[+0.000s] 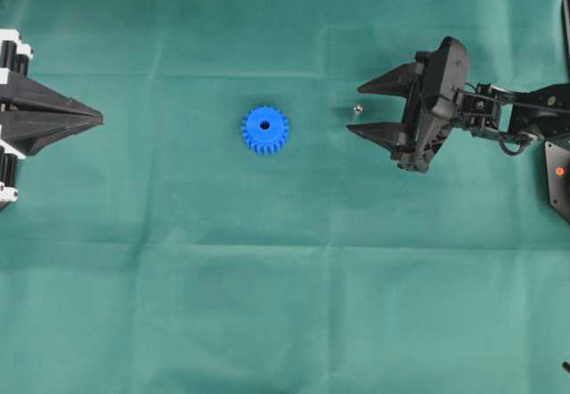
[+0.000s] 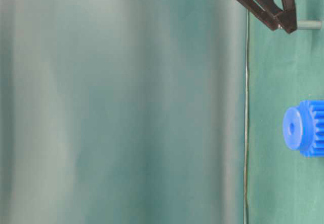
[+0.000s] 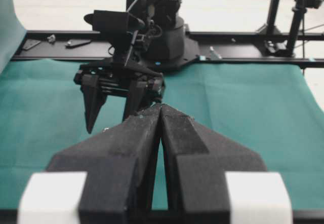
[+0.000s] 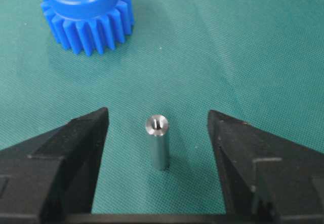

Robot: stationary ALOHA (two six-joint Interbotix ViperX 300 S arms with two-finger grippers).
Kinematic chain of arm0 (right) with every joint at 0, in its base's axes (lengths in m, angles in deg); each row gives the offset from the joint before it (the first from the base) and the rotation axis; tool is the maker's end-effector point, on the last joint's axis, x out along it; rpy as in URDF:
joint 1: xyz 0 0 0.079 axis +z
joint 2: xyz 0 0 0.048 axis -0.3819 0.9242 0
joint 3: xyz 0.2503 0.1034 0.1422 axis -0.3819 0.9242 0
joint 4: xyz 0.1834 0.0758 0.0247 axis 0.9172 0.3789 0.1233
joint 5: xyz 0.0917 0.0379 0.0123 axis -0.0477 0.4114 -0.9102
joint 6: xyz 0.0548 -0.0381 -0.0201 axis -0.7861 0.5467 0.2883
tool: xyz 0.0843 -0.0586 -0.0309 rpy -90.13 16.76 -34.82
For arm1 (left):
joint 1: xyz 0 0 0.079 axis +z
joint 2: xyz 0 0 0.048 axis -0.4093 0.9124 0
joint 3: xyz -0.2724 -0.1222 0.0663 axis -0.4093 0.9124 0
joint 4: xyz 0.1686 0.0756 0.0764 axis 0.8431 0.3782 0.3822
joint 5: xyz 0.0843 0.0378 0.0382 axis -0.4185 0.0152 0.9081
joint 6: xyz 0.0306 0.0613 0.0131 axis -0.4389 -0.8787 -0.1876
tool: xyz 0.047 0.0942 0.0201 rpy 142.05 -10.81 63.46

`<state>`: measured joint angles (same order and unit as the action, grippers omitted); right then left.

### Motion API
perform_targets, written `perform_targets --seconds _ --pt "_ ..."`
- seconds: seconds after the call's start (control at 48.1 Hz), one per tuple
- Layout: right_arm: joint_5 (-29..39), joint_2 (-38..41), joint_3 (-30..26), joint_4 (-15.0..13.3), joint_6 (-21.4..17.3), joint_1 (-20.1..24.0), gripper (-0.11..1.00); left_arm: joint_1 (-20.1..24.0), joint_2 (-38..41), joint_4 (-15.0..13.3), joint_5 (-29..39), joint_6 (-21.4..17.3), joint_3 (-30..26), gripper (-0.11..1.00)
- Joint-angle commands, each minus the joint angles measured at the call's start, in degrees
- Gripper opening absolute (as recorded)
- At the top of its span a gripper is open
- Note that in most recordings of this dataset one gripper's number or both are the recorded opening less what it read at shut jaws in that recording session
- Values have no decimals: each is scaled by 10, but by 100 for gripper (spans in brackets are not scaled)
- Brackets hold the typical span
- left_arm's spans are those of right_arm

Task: Insert the shaft placed at a random location into the center hole of the small gear at another random location.
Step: 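Lower the open right gripper over the grey metal shaft, then close the right gripper on the shaft and lift it upright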

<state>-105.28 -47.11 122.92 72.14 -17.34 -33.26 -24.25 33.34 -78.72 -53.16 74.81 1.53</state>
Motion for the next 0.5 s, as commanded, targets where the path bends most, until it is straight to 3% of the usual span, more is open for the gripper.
perform_targets --seconds 0.0,0.083,0.27,0.478 --pt "-14 -5 -9 1 1 -2 71 0 5 1 -3 0 -11 0" --pt "-16 -6 -8 0 3 -2 60 0 5 1 -3 0 -12 0" --pt "-11 -6 -8 1 4 -2 13 0 6 1 -3 0 -11 0" --pt "-2 -5 -9 0 4 -3 12 0 6 1 -1 1 -11 0"
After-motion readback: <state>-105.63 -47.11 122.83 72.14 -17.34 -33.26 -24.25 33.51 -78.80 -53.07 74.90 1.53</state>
